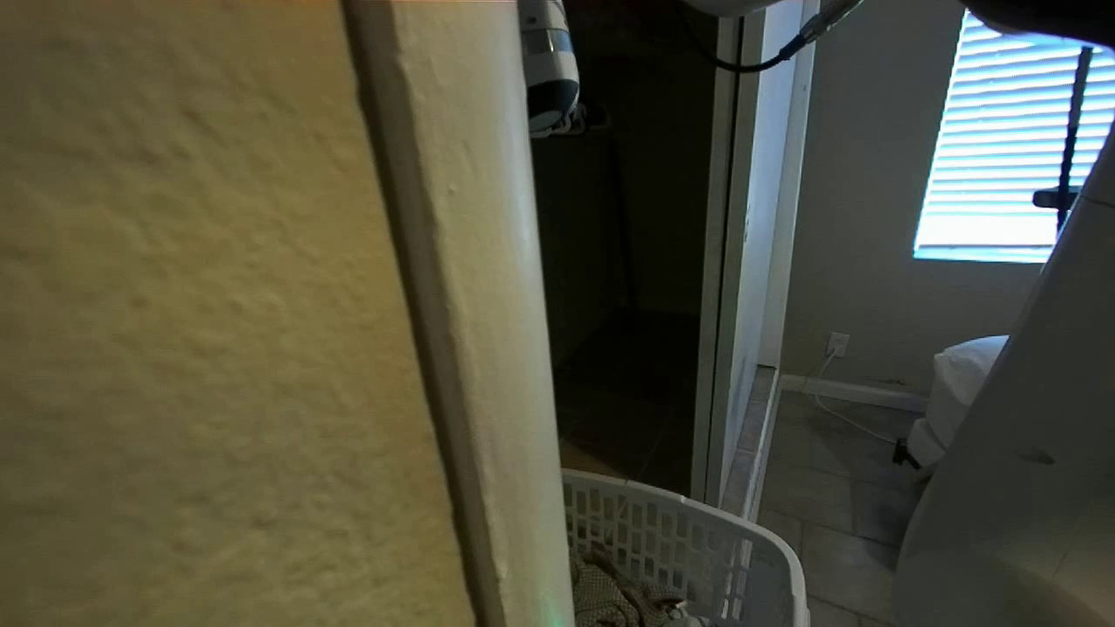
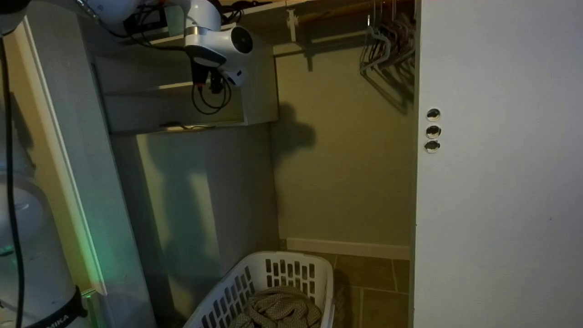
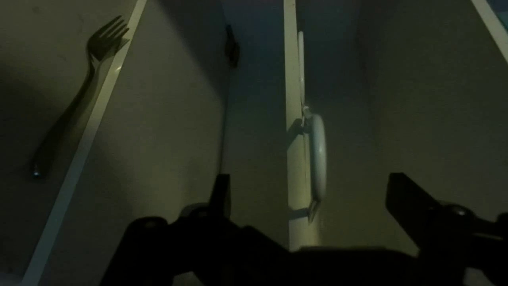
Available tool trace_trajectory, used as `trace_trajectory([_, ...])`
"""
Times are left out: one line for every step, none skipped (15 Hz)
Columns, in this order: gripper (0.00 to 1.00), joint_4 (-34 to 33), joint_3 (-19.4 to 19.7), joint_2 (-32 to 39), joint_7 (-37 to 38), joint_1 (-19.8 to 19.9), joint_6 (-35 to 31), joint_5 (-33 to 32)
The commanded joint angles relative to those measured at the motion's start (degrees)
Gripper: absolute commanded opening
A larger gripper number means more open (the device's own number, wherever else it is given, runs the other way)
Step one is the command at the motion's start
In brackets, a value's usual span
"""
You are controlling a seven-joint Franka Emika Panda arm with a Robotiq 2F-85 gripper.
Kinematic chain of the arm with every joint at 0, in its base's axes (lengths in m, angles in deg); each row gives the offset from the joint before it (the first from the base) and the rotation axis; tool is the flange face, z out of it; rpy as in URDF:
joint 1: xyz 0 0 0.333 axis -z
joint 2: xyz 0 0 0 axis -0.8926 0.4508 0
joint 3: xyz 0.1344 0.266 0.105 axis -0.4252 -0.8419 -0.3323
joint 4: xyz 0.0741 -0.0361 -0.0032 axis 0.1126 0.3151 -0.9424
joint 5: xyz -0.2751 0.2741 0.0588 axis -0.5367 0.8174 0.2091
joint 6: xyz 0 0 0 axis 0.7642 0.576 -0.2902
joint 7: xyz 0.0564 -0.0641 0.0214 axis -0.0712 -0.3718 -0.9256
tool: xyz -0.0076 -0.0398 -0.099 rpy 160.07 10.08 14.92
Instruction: Move the coat hanger to the shelf above
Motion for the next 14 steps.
trace_trajectory([1.00,5.0,1.9,-5.9,0.3,1.2,0.9,-4.9])
trace_trajectory([1.00,6.3,2.7,-7.5,-0.8,1.7,1.3,-5.6])
trace_trajectory([1.00,8.3,3.4,-9.7,-2.4,2.4,0.8,-7.5])
trace_trajectory([1.00,9.9,4.2,-11.5,-3.5,3.0,0.5,-8.0])
trace_trajectory([1.00,12.0,5.3,-13.6,-5.6,3.6,1.1,-7.6])
trace_trajectory([1.00,13.8,6.0,-15.6,-8.0,4.3,0.5,-8.6])
trace_trajectory([1.00,15.7,7.1,-17.4,-9.8,4.9,1.6,-8.6])
trace_trajectory([1.00,17.7,7.6,-19.4,-12.1,5.5,1.3,-9.3])
trace_trajectory([1.00,19.6,8.2,-21.3,-14.1,6.1,1.6,-9.6])
trace_trajectory([1.00,21.6,8.6,-23.2,-16.3,6.7,1.6,-9.9])
trace_trajectory([1.00,16.4,7.9,-18.1,-13.0,6.1,1.5,-8.4])
trace_trajectory([1.00,18.3,8.3,-19.8,-14.5,6.6,1.6,-8.6])
trace_trajectory([1.00,19.6,8.5,-21.1,-15.3,6.8,1.6,-8.8])
trace_trajectory([1.00,20.4,8.5,-21.9,-15.6,6.9,1.7,-8.8])
